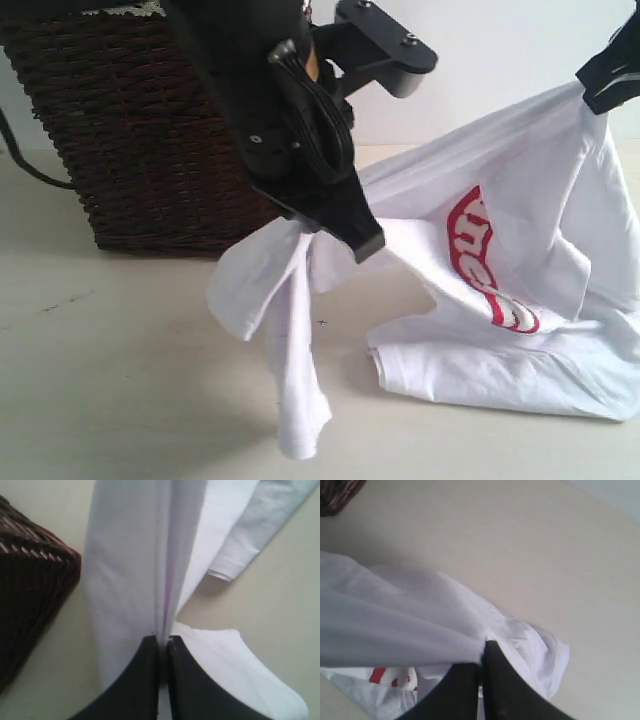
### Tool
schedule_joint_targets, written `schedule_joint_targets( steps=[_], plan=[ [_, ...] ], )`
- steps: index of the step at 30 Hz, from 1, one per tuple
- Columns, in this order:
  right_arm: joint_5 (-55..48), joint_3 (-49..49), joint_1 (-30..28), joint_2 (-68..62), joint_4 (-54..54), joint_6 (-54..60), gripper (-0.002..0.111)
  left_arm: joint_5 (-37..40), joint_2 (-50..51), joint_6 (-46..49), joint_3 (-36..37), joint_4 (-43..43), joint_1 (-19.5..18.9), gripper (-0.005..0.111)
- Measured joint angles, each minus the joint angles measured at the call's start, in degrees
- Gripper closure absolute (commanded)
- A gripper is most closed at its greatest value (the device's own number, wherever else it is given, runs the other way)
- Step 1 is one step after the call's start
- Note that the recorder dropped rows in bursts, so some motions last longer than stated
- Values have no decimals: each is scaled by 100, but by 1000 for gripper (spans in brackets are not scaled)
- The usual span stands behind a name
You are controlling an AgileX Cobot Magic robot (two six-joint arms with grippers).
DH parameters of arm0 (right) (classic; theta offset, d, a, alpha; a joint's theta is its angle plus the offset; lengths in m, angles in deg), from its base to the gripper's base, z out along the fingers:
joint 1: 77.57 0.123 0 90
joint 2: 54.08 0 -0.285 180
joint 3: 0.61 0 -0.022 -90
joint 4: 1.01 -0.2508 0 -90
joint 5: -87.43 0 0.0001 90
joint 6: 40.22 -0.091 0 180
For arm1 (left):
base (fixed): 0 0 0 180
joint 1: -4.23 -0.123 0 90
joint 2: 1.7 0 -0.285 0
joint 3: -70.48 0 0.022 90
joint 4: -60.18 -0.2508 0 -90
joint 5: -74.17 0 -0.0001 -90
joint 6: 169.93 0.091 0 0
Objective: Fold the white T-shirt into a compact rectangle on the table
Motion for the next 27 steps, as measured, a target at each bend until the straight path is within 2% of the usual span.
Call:
schedule_joint_targets(
  steps=[6, 10, 14, 17, 18, 19, 20, 21, 22, 24, 27],
  plan=[
    [-166, 0, 12, -14, -345, 278, 108, -160, -146, 553, 148, 184, -471, 107],
    [-166, -11, 24, -357, -318, 291, 108, -174, -64, 1206, 393, 911, -784, 107],
    [-10, -11, 46, -1130, -141, 291, 107, -110, 117, 2014, 756, 1694, -929, 107],
    [546, -11, 66, -1680, -141, 260, 95, -247, 192, 2464, 978, 1982, -950, 107],
    [891, -11, 81, -1831, -90, 245, 81, -260, 197, 2527, 1012, 1993, -954, 107],
    [1747, -11, 52, -2054, 160, 153, 74, -125, 206, 2600, 1080, 1964, -975, 107],
    [2070, -11, 41, -2116, 250, 75, 60, -110, 206, 2612, 1108, 1964, -988, 107],
    [2802, -11, 4, -2199, 389, -136, 57, -121, 206, 2612, 1108, 1964, -1012, 107],
    [3071, -11, 4, -2213, 448, -334, 56, -122, 206, 2612, 1108, 1964, -1012, 107],
    [3775, -11, 4, -2190, 910, -1438, 56, -169, 206, 2575, 1108, 1964, -1021, 107],
    [3710, -11, 4, -2048, 1772, -2213, 56, -824, 206, 2560, 1108, 1897, -1038, 107]
  ],
)
